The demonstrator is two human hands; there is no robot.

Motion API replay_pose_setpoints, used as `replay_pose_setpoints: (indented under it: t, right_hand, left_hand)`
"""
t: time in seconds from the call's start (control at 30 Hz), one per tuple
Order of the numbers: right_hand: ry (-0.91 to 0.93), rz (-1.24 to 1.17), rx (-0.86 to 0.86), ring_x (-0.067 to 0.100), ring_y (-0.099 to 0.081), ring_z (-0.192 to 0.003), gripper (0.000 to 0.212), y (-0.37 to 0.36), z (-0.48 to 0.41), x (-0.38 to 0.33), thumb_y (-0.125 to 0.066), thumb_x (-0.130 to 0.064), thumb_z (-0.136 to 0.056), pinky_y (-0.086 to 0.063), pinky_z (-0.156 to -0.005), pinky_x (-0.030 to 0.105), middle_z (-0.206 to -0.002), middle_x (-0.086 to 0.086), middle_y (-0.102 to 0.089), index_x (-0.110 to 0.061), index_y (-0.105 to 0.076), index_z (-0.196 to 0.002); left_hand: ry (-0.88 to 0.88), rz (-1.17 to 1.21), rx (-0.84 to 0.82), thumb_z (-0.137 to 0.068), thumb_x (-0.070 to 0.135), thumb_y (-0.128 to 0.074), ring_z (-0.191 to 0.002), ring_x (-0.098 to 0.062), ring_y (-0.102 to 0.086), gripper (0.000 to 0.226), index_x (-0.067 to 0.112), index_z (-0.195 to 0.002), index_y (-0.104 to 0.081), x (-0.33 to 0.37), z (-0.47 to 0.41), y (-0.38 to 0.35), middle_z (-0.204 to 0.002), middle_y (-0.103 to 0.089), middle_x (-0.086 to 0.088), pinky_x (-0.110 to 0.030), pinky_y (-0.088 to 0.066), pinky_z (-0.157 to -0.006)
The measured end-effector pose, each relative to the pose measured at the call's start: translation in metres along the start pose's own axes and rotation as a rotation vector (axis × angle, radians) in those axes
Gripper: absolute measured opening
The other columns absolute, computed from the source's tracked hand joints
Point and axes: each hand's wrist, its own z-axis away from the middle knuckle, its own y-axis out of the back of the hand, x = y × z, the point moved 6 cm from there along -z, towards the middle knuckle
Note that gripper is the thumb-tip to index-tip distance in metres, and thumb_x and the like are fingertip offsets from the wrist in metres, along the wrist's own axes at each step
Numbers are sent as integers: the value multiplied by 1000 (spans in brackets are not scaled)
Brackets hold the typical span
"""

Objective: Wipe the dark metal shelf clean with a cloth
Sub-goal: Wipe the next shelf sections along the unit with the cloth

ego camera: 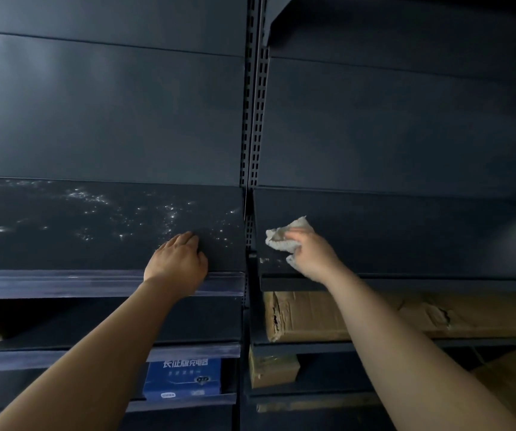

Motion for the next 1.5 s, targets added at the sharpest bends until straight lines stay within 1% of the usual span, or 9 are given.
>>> replay_pose_setpoints:
  t: [0.47,0.63,0.7,0.8,0.9,1.1,1.23,1.37,1.5]
  right_hand:
    - [101,-246,-230,5,-64,-99,51,-15,33,-16,-41,8,-79,-48,-88,16,-101,-8,-72,-30,-75,-78]
    - [-14,-334,59,20,-69,-77,45,27,23,28,-44,7,-80,-55,-66,30,-89,10,-74,-27,-74,-80]
    - [-105,-335,150,21,-65,-97,45,36,20,53,-44,8,-82,-57,-81,35,-115,12,-68,-20,-72,-103]
    - [-28,-10,159,18,-43,-131,49,25,25,53,-45,7,-85,-31,-113,30,-143,0,-48,-13,-58,-129]
    - [112,72,192,16,-47,-127,44,5,32,20,-44,7,-86,-23,-104,13,-134,0,-57,-10,-62,-122]
    - [152,-95,147,8,-59,-107,43,-27,46,-26,-41,8,-84,-39,-100,14,-110,-5,-70,-15,-75,-96]
    - [-62,-447,204,7,-64,-74,37,-14,53,-16,-45,9,-86,-49,-61,8,-101,5,-71,-11,-74,-96]
    - [-190,-240,559,16,-58,-112,46,4,70,29,-43,7,-83,-45,-99,23,-122,-1,-63,-19,-67,-113]
    - [-113,-66,523,10,-50,-119,45,-40,66,-12,-45,1,-85,-35,-112,31,-124,-9,-60,-24,-65,-116]
  left_hand:
    - [32,-16,-9,-98,26,-29,-146,-20,-19,51,12,-147,-30,1,-1,-2,-158,-23,-4,-35,-18,-119]
    - [33,-29,-9,-98,26,-30,-146,-19,-17,52,12,-148,-28,2,0,-3,-159,-20,-4,-34,-16,-119]
    - [30,-26,-10,-98,27,-30,-146,-19,-17,52,12,-148,-28,2,0,-3,-159,-20,-3,-35,-16,-119]
    - [42,-10,-6,-97,26,-31,-145,-20,-19,52,12,-147,-30,1,-2,-3,-158,-22,-3,-36,-18,-118]
    - [36,-10,9,-97,26,-31,-144,-20,-23,50,13,-145,-32,-1,-3,-2,-157,-26,-2,-35,-21,-116]
    - [2,-23,-32,-96,26,-31,-143,-23,-23,51,11,-145,-33,2,-3,0,-156,-26,-4,-36,-21,-115]
    - [-53,-50,-77,-95,26,-32,-140,-24,-30,49,10,-140,-37,-1,-5,5,-153,-32,-5,-36,-26,-112]
    - [-124,-85,-90,-94,26,-31,-131,-26,-39,45,10,-134,-42,-8,-5,7,-146,-40,-5,-37,-33,-107]
    - [-185,-80,-89,-95,26,-30,-131,-26,-39,45,9,-135,-42,-11,-4,9,-145,-40,-5,-37,-33,-106]
